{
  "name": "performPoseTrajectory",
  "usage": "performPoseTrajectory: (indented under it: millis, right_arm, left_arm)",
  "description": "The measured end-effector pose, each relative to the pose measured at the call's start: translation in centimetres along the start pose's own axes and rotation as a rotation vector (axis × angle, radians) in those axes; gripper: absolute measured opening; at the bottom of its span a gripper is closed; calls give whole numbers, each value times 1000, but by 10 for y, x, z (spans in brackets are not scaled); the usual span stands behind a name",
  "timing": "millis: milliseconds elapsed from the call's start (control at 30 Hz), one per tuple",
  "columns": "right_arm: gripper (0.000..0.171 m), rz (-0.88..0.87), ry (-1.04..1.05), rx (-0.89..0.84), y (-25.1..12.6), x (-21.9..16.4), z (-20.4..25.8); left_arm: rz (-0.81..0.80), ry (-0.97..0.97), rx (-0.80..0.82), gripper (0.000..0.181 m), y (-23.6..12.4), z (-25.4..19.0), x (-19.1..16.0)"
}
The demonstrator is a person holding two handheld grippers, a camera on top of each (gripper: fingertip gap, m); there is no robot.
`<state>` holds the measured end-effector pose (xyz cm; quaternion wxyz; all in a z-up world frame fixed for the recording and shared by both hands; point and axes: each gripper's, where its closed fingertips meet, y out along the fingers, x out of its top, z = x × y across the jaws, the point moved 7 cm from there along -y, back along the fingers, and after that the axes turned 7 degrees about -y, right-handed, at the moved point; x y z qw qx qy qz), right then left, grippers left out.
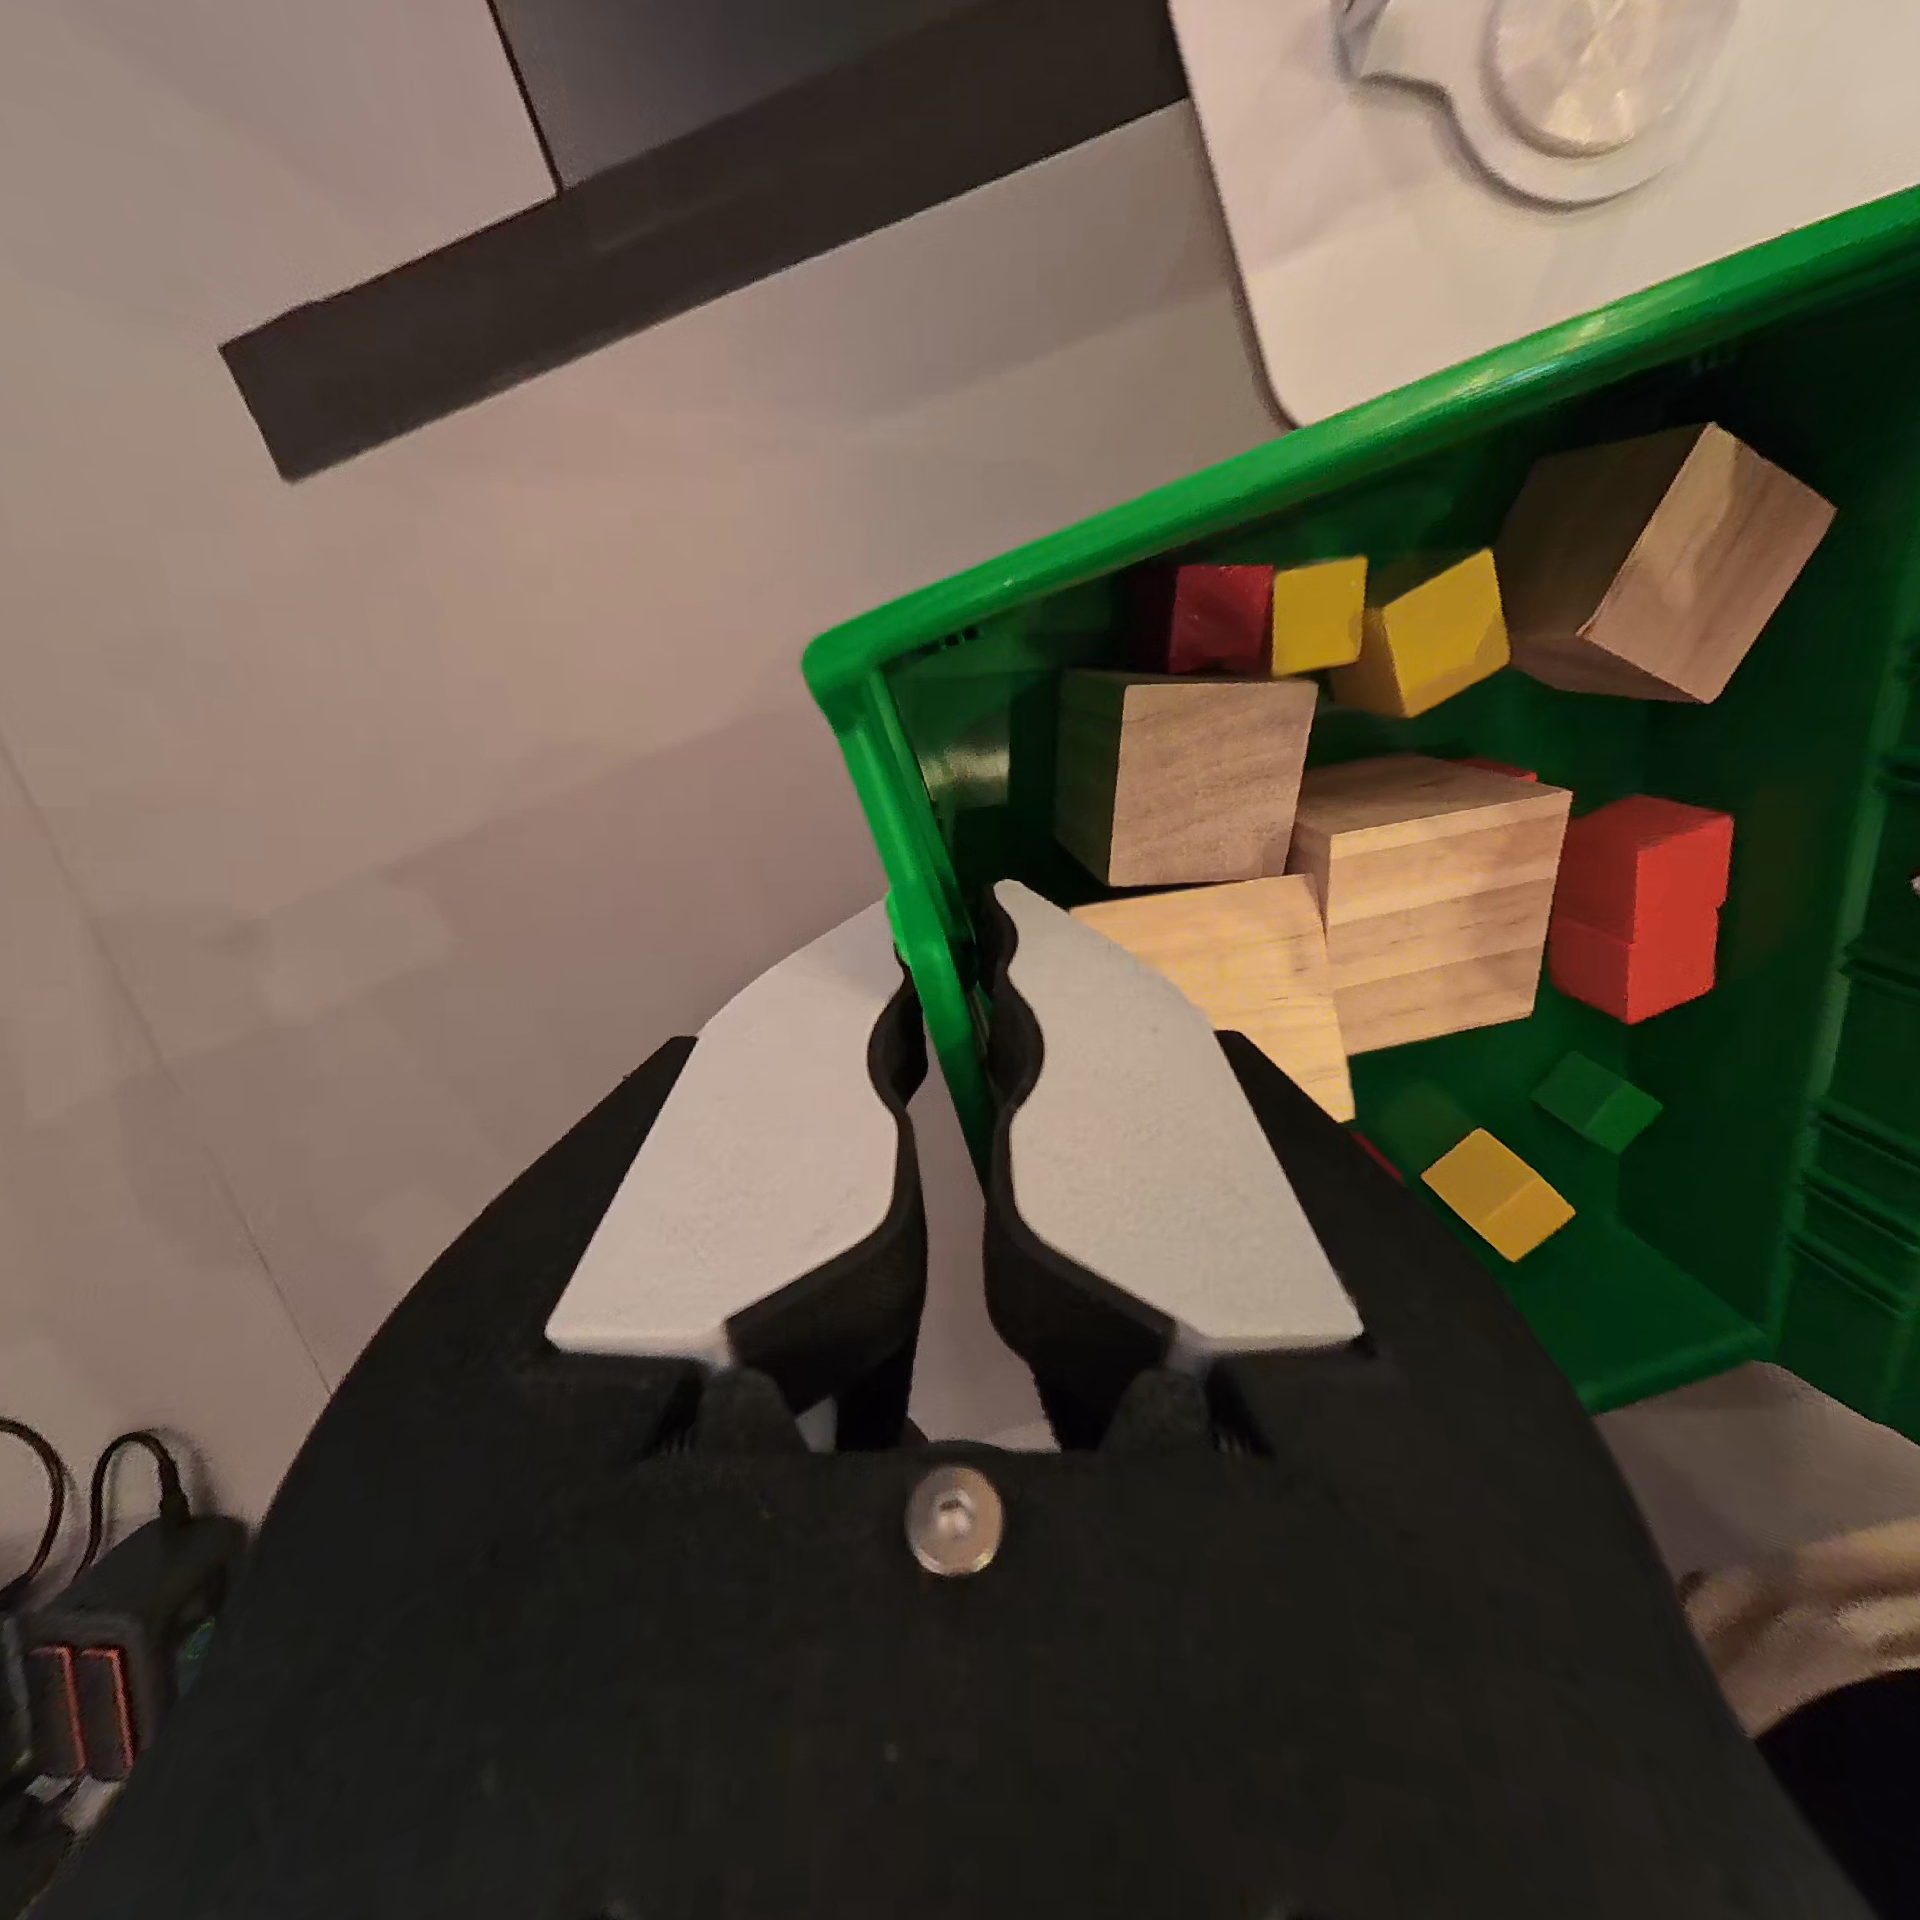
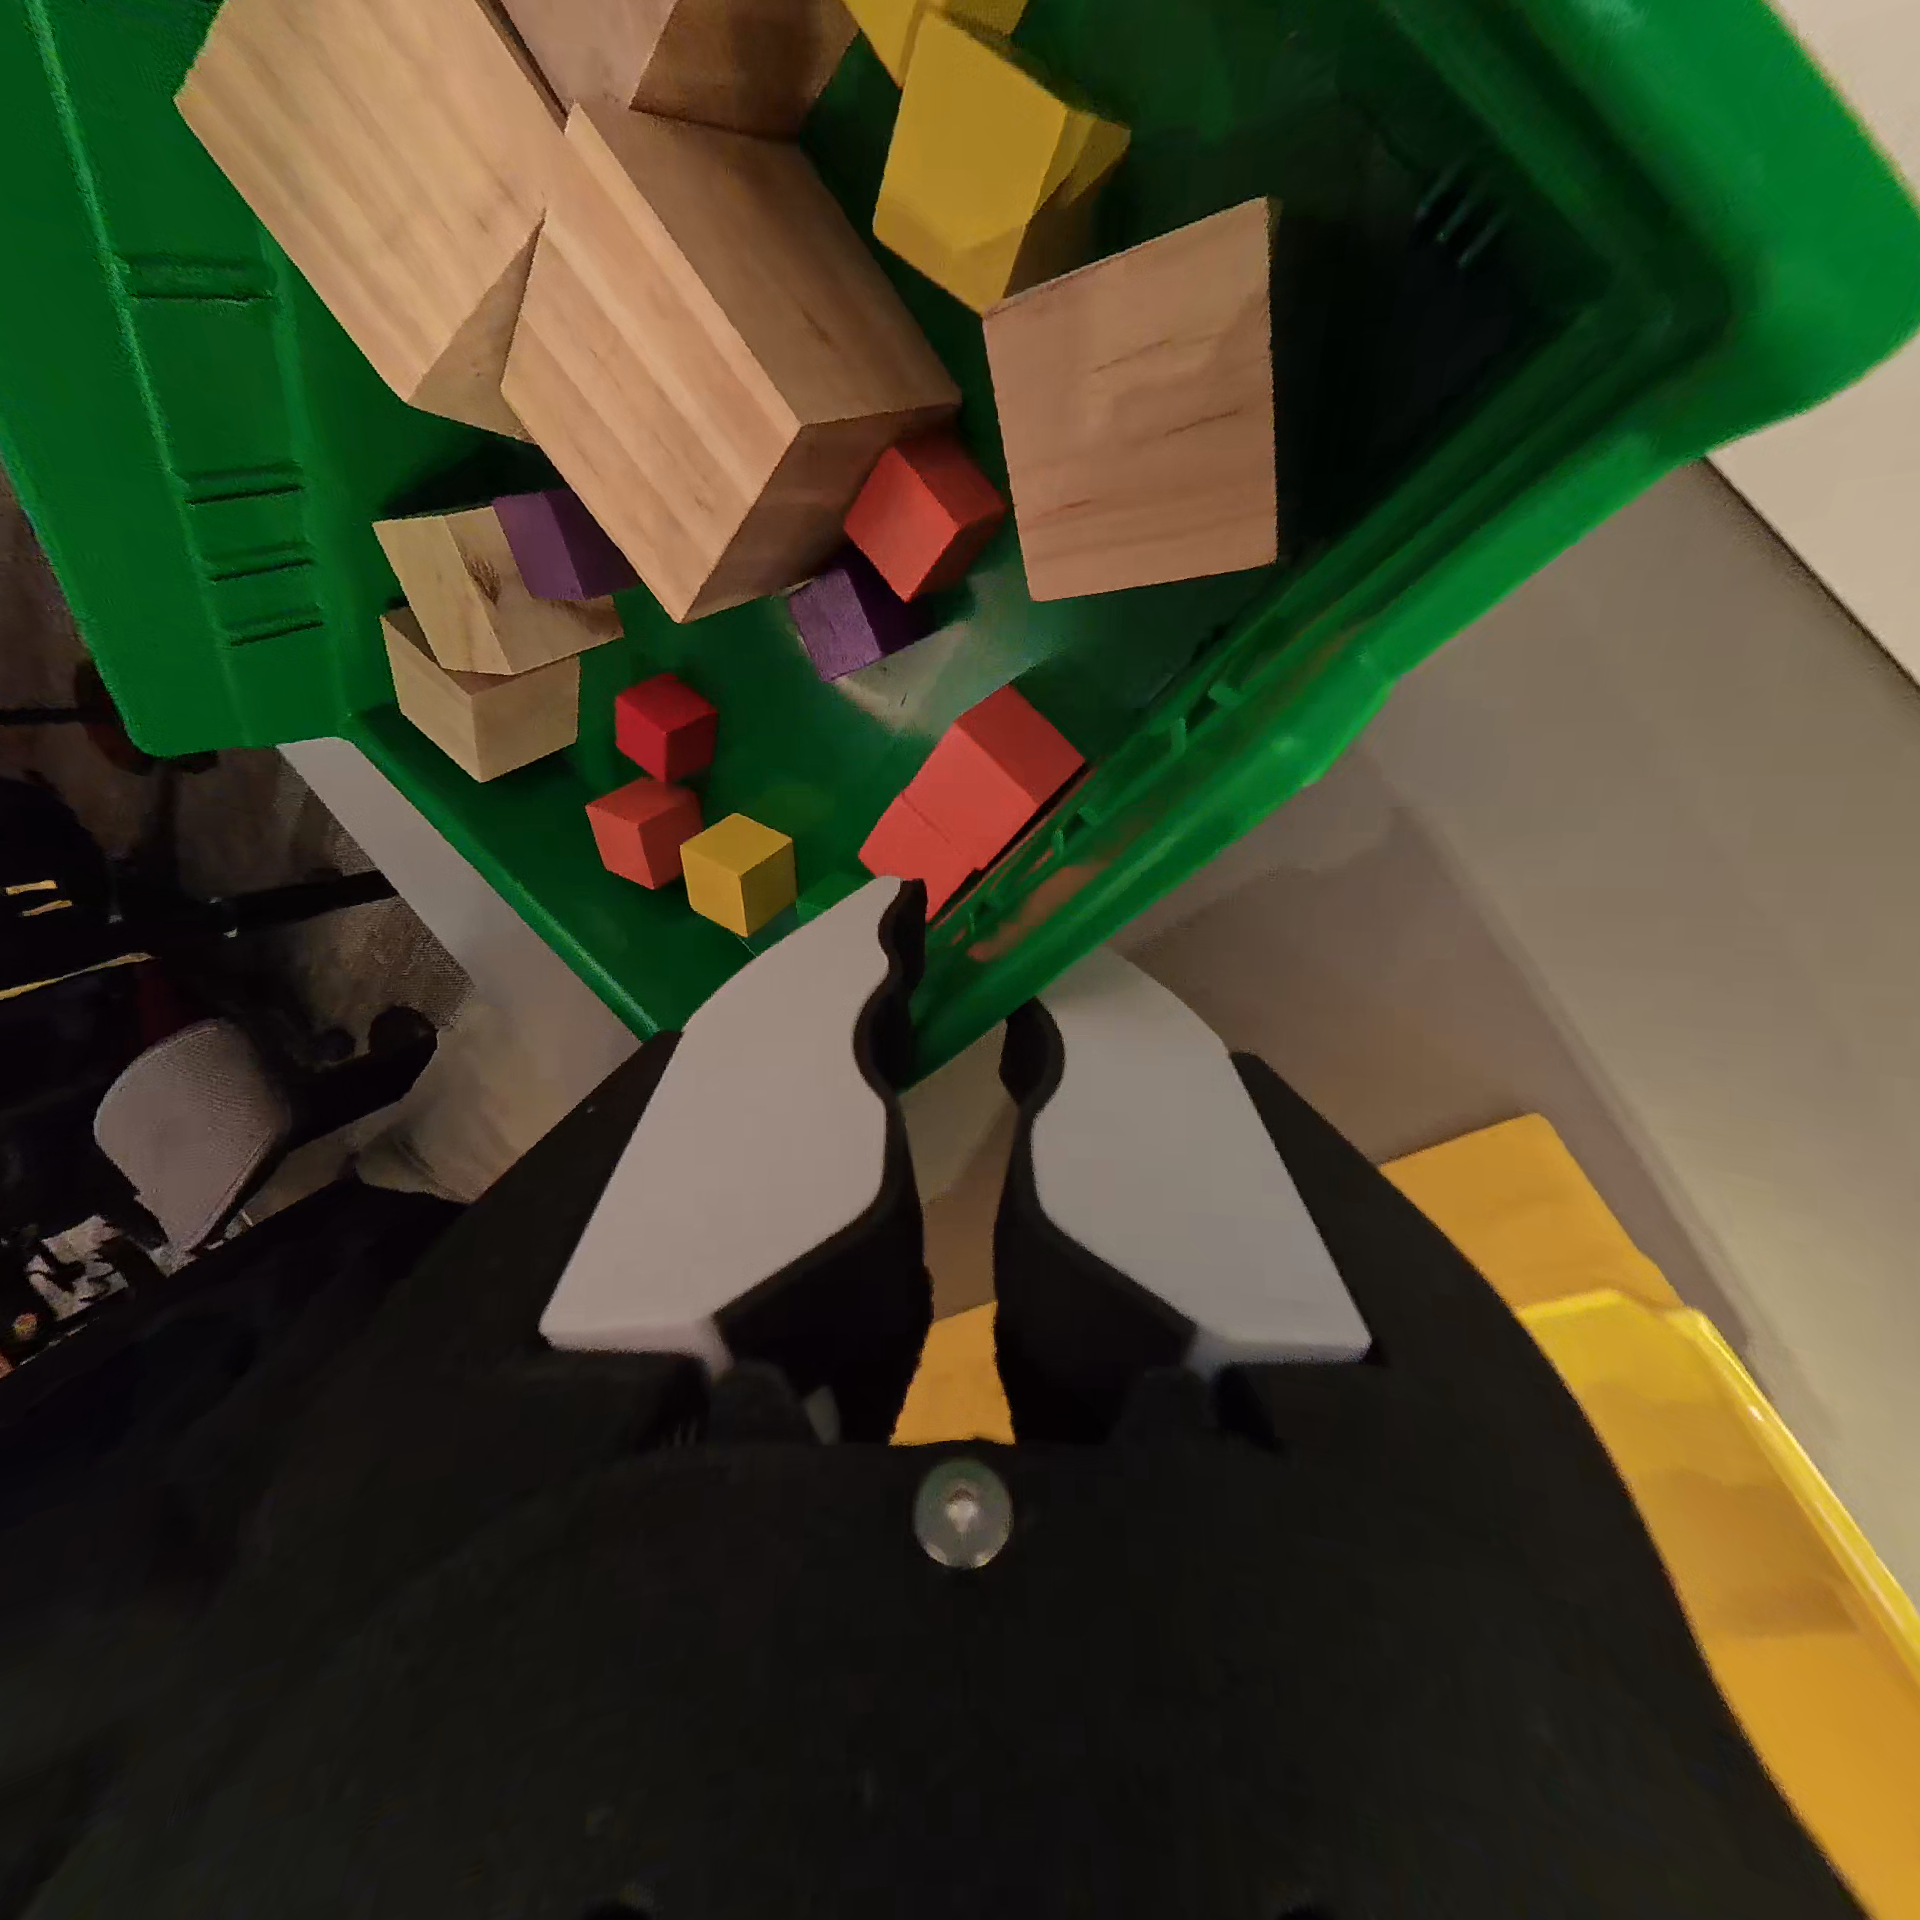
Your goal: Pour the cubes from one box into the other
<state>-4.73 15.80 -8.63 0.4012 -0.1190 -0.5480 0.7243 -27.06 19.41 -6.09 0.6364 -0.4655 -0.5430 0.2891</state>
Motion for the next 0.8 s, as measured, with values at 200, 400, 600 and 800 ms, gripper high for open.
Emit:
performPoseTrajectory:
  millis: [200, 400, 600, 800]
  right_arm:
    - [7, -34, 13, -4, -37, -7, -7]
    - [8, -84, 25, -9, -76, -20, -16]
    - [8, -140, 43, -35, -122, -38, -27]
    - [9, -194, 69, -61, -169, -59, -42]
  left_arm:
    - [-22, 30, -14, 7, -21, -22, 26]
    - [-52, 76, -24, 7, -44, -52, 58]
    - [-97, 129, -36, 7, -70, -90, 90]
    - [-131, 184, -58, 7, -92, -132, 124]
